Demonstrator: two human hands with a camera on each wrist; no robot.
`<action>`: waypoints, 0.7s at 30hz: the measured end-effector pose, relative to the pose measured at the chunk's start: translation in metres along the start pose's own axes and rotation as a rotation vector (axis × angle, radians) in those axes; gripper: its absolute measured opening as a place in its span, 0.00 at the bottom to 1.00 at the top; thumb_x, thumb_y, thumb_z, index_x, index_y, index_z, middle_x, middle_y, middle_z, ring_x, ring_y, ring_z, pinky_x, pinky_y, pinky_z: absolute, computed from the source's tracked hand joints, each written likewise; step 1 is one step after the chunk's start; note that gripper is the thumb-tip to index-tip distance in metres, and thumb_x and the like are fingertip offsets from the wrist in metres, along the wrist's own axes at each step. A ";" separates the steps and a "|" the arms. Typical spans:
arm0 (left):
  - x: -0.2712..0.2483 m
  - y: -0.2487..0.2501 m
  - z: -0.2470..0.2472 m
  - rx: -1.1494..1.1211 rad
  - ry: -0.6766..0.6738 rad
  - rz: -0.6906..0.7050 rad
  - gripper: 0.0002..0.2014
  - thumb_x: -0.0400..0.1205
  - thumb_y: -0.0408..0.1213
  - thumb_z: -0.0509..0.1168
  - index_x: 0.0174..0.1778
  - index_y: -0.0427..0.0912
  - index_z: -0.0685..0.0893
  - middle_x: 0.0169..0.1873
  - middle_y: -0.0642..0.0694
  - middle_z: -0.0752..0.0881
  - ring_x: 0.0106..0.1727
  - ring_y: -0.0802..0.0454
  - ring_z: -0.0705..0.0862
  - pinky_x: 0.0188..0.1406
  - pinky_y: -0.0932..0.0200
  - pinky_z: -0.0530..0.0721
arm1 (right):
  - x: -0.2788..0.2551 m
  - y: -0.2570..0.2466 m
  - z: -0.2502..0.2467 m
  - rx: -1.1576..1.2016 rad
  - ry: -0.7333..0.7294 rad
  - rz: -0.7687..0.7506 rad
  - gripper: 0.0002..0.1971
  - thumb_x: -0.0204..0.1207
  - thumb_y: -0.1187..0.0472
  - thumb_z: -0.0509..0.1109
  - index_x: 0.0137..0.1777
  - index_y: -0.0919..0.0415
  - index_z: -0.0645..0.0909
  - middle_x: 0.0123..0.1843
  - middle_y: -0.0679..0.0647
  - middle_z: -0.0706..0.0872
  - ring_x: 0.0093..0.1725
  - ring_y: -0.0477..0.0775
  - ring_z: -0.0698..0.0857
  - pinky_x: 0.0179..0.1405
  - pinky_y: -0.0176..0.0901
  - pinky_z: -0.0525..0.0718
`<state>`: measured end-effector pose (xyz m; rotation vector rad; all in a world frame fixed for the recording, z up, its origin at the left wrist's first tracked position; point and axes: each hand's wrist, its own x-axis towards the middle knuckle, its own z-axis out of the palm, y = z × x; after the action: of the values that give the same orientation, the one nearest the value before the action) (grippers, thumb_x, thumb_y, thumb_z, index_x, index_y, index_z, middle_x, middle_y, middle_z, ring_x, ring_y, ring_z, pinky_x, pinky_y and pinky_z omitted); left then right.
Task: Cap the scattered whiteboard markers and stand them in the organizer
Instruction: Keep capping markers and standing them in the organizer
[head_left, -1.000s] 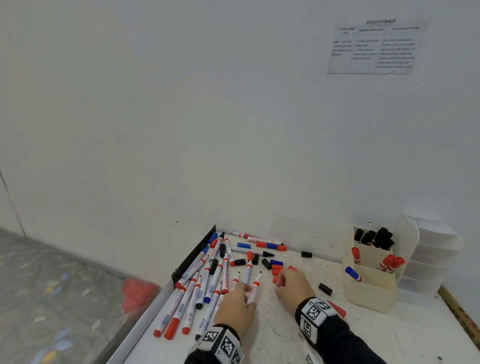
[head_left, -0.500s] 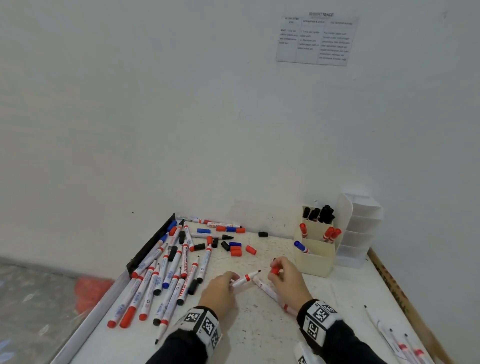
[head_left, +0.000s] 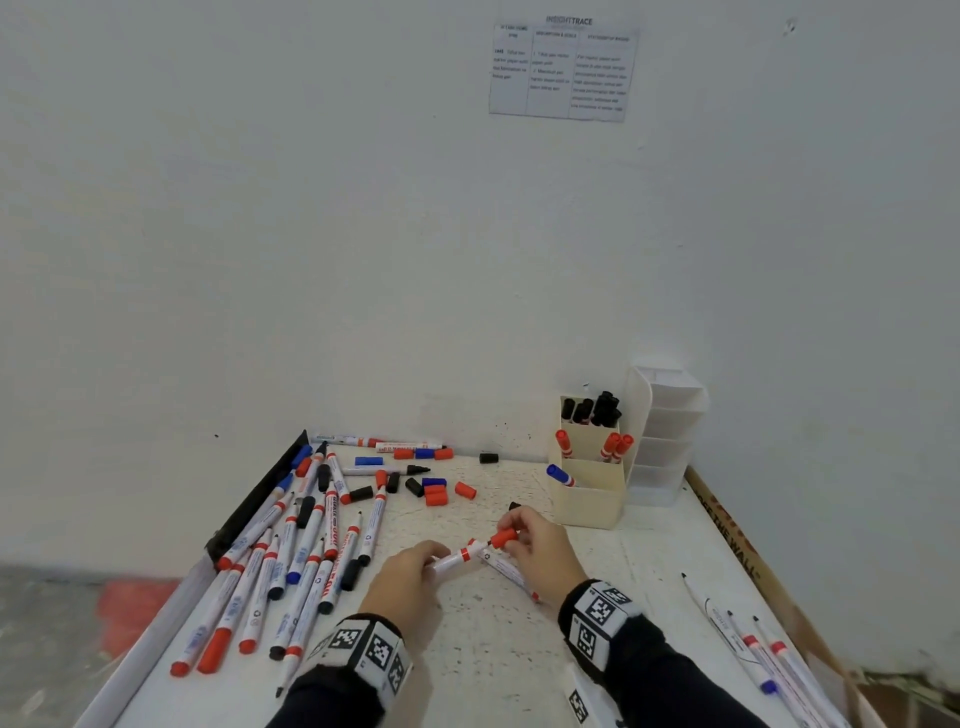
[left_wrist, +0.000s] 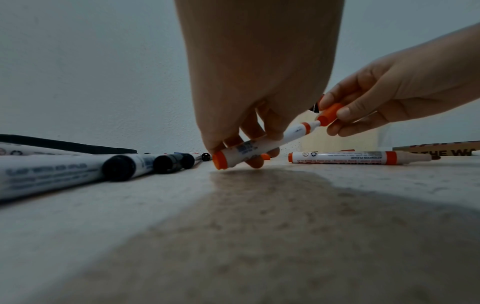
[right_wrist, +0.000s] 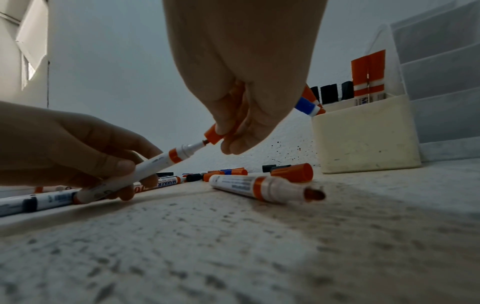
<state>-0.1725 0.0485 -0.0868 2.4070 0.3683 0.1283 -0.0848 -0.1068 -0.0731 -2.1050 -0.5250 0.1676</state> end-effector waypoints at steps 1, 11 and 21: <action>-0.001 0.000 0.001 -0.005 0.004 0.009 0.16 0.79 0.29 0.63 0.57 0.55 0.79 0.49 0.55 0.83 0.48 0.60 0.81 0.49 0.68 0.80 | -0.001 0.000 0.001 -0.004 -0.010 0.002 0.18 0.76 0.74 0.62 0.40 0.45 0.74 0.49 0.52 0.85 0.51 0.48 0.84 0.57 0.37 0.81; -0.001 0.011 -0.003 -0.175 -0.070 0.125 0.10 0.79 0.39 0.67 0.53 0.54 0.76 0.43 0.58 0.79 0.43 0.65 0.78 0.37 0.74 0.72 | -0.003 -0.007 0.007 0.022 -0.064 0.041 0.18 0.83 0.47 0.56 0.34 0.54 0.74 0.30 0.49 0.74 0.31 0.46 0.73 0.37 0.38 0.72; -0.003 0.010 -0.005 -0.177 -0.158 0.207 0.15 0.84 0.38 0.60 0.30 0.52 0.77 0.21 0.56 0.73 0.22 0.63 0.70 0.29 0.69 0.68 | -0.005 -0.015 0.010 -0.031 -0.053 0.037 0.24 0.84 0.46 0.52 0.26 0.54 0.67 0.26 0.49 0.66 0.28 0.46 0.67 0.31 0.40 0.65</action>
<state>-0.1743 0.0433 -0.0765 2.2560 0.0332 0.0601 -0.0972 -0.0948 -0.0669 -2.1465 -0.5232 0.2388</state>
